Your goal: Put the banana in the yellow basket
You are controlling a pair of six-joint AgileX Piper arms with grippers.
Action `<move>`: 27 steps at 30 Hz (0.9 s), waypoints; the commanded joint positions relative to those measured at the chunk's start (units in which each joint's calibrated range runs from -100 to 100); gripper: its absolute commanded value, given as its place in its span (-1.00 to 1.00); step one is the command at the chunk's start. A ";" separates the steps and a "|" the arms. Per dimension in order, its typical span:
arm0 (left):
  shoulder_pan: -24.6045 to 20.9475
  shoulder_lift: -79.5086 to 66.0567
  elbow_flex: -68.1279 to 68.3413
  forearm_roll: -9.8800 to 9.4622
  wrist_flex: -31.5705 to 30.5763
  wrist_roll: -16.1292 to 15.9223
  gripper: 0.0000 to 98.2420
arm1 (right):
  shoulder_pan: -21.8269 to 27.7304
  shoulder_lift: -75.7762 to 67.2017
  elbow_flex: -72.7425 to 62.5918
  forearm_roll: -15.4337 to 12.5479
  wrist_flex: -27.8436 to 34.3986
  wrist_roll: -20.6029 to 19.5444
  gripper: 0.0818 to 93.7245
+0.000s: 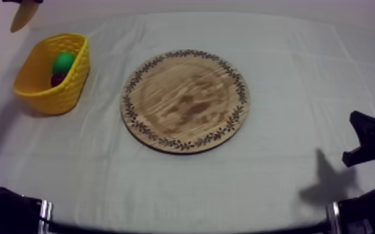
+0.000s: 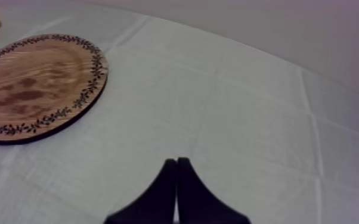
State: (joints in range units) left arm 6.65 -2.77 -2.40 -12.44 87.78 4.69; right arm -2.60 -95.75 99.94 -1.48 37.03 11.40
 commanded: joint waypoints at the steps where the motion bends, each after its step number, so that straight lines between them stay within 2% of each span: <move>1: -0.98 0.97 -0.19 -0.20 -2.93 -0.09 -0.71 | 0.00 0.00 -0.05 -0.01 -0.01 0.00 -0.99; 18: -4.10 11.75 5.09 -0.22 -11.91 0.88 -0.77 | 0.00 0.00 -0.05 -0.01 -0.01 0.00 -0.99; 27: -5.20 16.78 7.49 -0.58 -13.99 1.49 -0.80 | 0.00 0.00 -0.05 -0.01 -0.01 0.00 -0.99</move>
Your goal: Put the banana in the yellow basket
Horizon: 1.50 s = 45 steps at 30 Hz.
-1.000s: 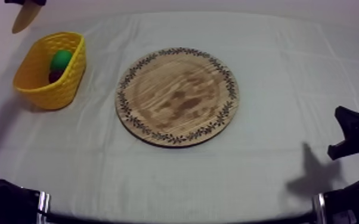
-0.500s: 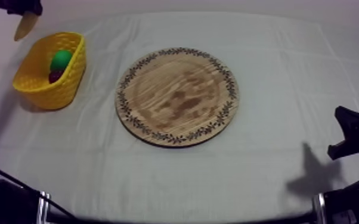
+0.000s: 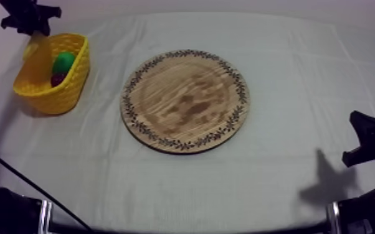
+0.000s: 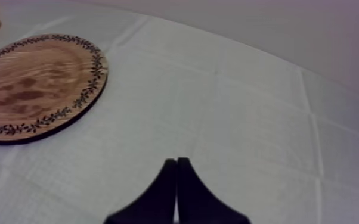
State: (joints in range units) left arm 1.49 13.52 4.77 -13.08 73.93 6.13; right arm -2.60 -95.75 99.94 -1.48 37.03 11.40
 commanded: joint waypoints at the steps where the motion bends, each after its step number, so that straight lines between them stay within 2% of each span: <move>1: -0.16 0.96 0.80 0.08 -0.37 0.07 -0.80 | 0.00 0.00 -0.05 -0.01 -0.01 0.00 -0.99; 24: -1.07 2.13 7.28 0.45 -0.59 0.26 -0.80 | 0.00 0.00 -0.05 -0.01 -0.01 0.00 -0.99; 26: -1.10 1.70 7.56 0.46 -0.33 0.67 -0.67 | 0.00 0.00 -0.05 -0.01 -0.01 0.00 -0.99; 31: -1.46 0.45 8.60 1.18 1.25 1.82 0.21 | 0.00 0.00 -0.05 -0.01 -0.01 0.00 -0.99; 34: -1.55 -0.30 9.13 1.96 1.90 1.99 0.48 | 0.00 0.00 -0.05 -0.01 -0.01 0.00 -0.99; 37: -1.38 -1.00 9.57 2.51 2.36 2.03 0.58 | 0.00 0.00 -0.05 -0.01 -0.01 0.00 -0.99; 41: -0.99 -1.76 9.94 2.73 2.52 2.35 0.60 | 0.00 0.00 -0.05 -0.01 -0.01 0.00 -0.99; 43: -0.87 -2.14 10.00 2.74 2.51 2.41 0.58 | 0.00 0.00 -0.05 -0.01 -0.01 0.00 -0.99; 45: -0.80 -2.71 10.00 2.64 1.90 2.38 0.47 | 0.00 0.00 -0.05 -0.01 -0.01 0.00 -0.99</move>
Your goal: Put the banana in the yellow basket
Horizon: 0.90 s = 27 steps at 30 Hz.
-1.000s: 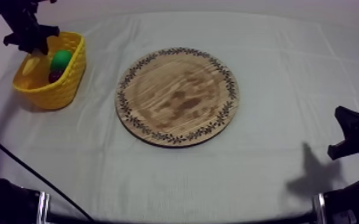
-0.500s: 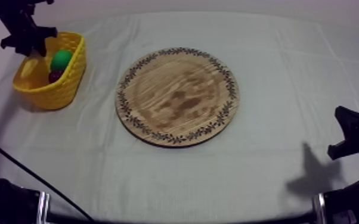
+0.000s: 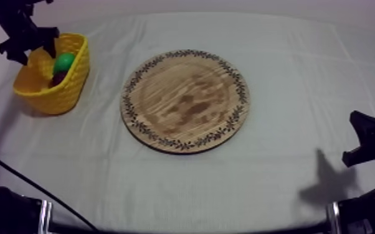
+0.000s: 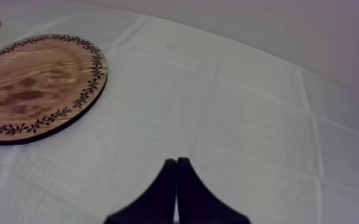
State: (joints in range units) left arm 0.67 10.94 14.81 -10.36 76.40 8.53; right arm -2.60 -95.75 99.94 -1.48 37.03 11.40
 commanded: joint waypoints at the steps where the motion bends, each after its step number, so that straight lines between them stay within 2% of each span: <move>1: 0.04 -0.50 -0.04 -0.15 -1.16 -0.10 0.33 | 0.00 0.00 -0.05 -0.01 -0.01 0.00 -0.99; 4: -0.05 -1.97 -0.08 -0.21 -3.30 -0.99 -0.18 | 0.00 0.00 -0.05 -0.01 -0.01 0.00 -0.99; 7: -0.57 -4.25 0.80 -0.31 -6.22 -1.60 -0.47 | 0.00 0.00 -0.05 -0.01 -0.01 0.00 -0.99; 15: -1.57 -13.23 3.99 0.25 -10.64 -3.54 -0.81 | 0.00 0.00 -0.05 -0.01 -0.01 0.00 -0.99; 27: -2.21 -35.15 13.68 5.11 -11.37 -8.46 -0.99 | 0.00 0.00 -0.05 -0.01 -0.01 0.00 -0.99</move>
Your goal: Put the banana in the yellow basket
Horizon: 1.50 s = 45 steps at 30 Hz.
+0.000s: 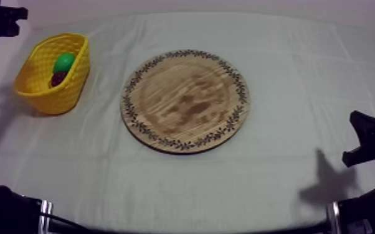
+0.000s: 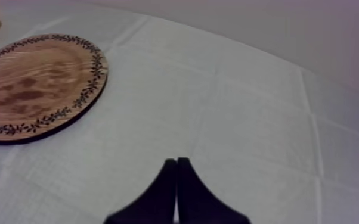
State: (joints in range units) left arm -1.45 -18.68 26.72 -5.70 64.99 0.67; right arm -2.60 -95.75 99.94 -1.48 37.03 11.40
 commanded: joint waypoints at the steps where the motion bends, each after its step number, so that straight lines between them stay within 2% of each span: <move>1: -0.21 -7.77 2.93 0.75 0.12 -0.95 -0.99 | 0.00 0.00 -0.05 -0.01 -0.01 0.00 -0.99; 5: -0.41 -17.04 8.67 0.97 -1.51 -1.20 -1.00 | 0.00 0.00 -0.05 -0.01 -0.01 0.00 -0.99; 16: -0.27 -38.32 28.86 -0.81 -14.58 1.98 -1.00 | 0.00 0.00 -0.05 -0.01 -0.01 0.00 -0.99; 24: -1.16 -51.10 44.53 -0.89 -23.30 1.20 -1.00 | 0.00 0.00 -0.05 -0.01 -0.01 0.00 -0.99; 30: -1.39 -58.26 51.04 -0.40 -24.42 0.98 -1.00 | 0.00 0.00 -0.05 -0.01 -0.01 0.00 -0.99; 38: -1.63 -60.81 52.00 0.94 -22.88 0.51 -1.00 | 0.00 0.00 -0.05 -0.01 -0.01 0.00 -0.99; 45: -2.21 -65.04 56.00 1.56 -25.02 -0.36 -1.00 | 0.00 0.00 -0.05 -0.01 -0.01 0.00 -0.99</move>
State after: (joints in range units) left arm -3.58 -82.85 81.65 -4.17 40.25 0.38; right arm -2.60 -95.75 99.94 -1.48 37.01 11.40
